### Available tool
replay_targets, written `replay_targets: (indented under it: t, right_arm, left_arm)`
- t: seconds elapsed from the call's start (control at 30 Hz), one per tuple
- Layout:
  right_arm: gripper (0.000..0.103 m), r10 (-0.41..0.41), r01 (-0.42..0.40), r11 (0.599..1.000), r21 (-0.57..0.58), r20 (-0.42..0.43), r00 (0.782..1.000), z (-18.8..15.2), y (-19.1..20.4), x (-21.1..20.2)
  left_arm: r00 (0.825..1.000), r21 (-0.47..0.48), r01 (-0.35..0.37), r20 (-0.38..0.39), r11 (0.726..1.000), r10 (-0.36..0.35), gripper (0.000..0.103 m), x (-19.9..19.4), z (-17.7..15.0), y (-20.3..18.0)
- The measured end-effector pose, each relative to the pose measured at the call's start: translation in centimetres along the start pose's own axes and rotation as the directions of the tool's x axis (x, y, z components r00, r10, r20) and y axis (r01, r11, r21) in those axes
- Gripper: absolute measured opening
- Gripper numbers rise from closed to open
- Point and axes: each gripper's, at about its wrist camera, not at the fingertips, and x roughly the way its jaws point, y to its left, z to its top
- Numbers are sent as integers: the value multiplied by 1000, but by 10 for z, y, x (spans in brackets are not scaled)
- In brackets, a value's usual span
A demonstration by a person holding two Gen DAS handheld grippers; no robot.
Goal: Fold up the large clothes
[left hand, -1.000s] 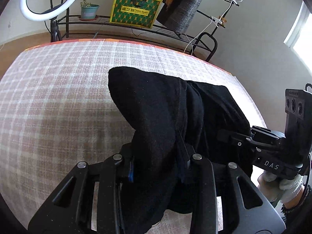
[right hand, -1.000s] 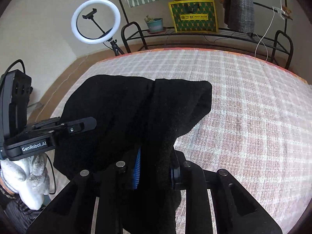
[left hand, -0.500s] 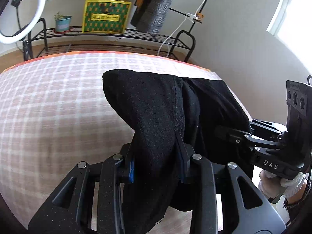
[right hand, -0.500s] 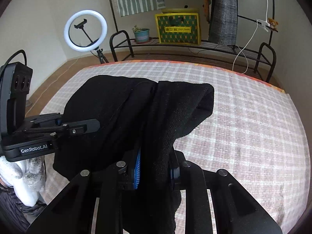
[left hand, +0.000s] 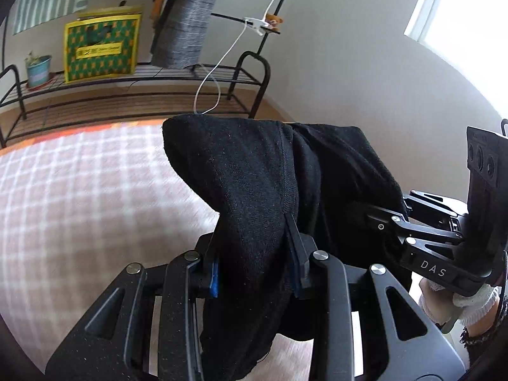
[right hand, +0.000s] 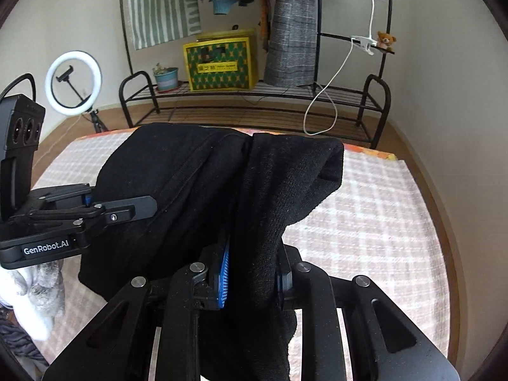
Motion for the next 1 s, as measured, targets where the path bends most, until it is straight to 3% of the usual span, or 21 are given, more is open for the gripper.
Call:
replay_targets:
  t: [0.27,0.67,0.9,1.0]
  right_arm:
    - [19,-92,92,996,11,41,995,36,-50,25]
    - [19,-187,188,982,-8,60,980,65,-104,87]
    - [20,-224,224,974,-40,5,975,59,-130,130]
    - [22,-300,299,954,-22,-69,951,55,-148,149]
  left_arm:
    - [999,-1,40,25,999,-40,31,72,57,-19]
    - [998,2,30,52,1000,-30,31,168,98,-20]
    - [998,-3,-55,-7,998,55,31,212,100,2]
    - [993,-63,-108,-45,992,105,31,224,100,22]
